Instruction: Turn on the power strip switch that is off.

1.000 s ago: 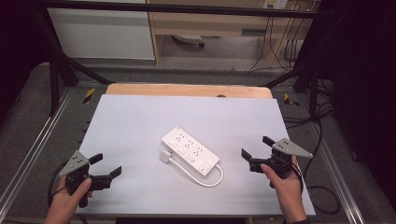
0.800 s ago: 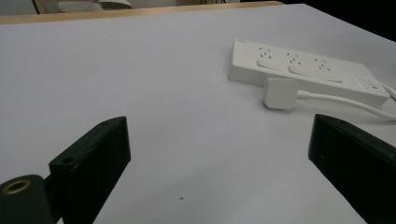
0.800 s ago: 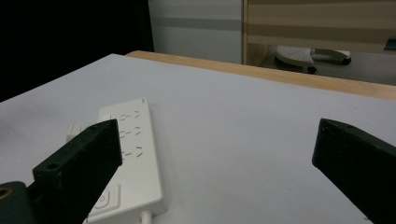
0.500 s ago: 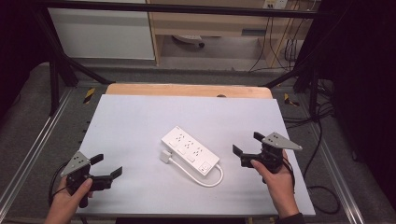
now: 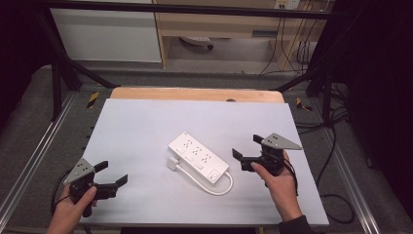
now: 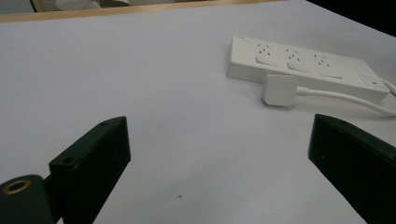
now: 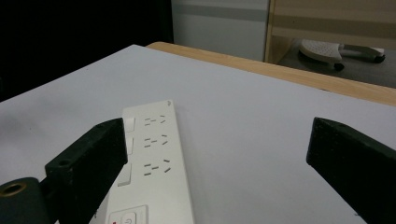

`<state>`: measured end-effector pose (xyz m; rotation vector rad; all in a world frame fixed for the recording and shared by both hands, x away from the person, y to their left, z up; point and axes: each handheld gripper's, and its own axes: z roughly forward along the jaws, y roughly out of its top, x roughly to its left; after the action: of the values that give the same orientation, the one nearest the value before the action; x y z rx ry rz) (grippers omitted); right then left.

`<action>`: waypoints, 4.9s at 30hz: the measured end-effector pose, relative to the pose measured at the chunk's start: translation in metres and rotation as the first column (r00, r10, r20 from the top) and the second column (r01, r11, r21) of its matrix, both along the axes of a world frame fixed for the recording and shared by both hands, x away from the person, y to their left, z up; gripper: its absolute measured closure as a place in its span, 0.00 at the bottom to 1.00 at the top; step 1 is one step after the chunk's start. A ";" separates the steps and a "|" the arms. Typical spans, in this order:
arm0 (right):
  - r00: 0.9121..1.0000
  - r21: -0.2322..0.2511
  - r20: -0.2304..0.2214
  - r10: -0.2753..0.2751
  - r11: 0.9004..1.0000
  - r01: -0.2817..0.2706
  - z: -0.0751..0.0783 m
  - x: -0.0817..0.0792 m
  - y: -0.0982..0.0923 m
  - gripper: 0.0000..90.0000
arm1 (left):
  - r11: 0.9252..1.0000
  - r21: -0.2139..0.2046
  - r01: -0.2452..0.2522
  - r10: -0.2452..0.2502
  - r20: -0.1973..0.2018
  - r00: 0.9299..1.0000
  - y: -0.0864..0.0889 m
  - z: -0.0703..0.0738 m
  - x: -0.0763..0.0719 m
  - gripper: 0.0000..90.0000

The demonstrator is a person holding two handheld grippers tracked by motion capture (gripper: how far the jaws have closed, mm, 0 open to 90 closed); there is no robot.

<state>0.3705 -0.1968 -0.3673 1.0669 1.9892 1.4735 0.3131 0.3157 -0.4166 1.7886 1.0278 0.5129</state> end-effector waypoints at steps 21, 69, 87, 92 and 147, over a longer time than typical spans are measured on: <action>0.997 -0.012 -0.019 0.070 0.997 -0.070 -0.002 0.007 0.030 0.13 | 1.000 0.001 0.009 -0.009 -0.006 1.000 -0.001 -0.001 0.000 0.06; 0.990 -0.066 -0.041 0.138 0.988 -0.140 -0.033 0.010 0.077 0.84 | 1.000 0.018 0.024 -0.024 -0.012 1.000 -0.003 -0.002 0.000 0.06; 0.985 -0.063 -0.059 0.164 0.984 -0.168 -0.046 0.009 0.084 0.99 | 0.999 0.022 0.025 -0.025 -0.010 1.000 -0.004 -0.002 0.000 0.06; 0.984 -0.069 -0.067 0.165 0.983 -0.170 -0.050 0.009 0.087 1.00 | 0.999 0.024 0.026 -0.026 -0.009 1.000 -0.004 -0.002 0.000 0.06; 0.971 -0.127 -0.148 0.187 0.970 -0.206 -0.079 0.008 0.107 1.00 | 0.999 0.033 0.038 -0.038 -0.008 0.999 -0.005 -0.002 0.000 0.06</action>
<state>0.3782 -0.0900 -0.4459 0.9539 2.3154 1.3620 0.3129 0.3105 -0.4181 1.8377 0.9935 0.5026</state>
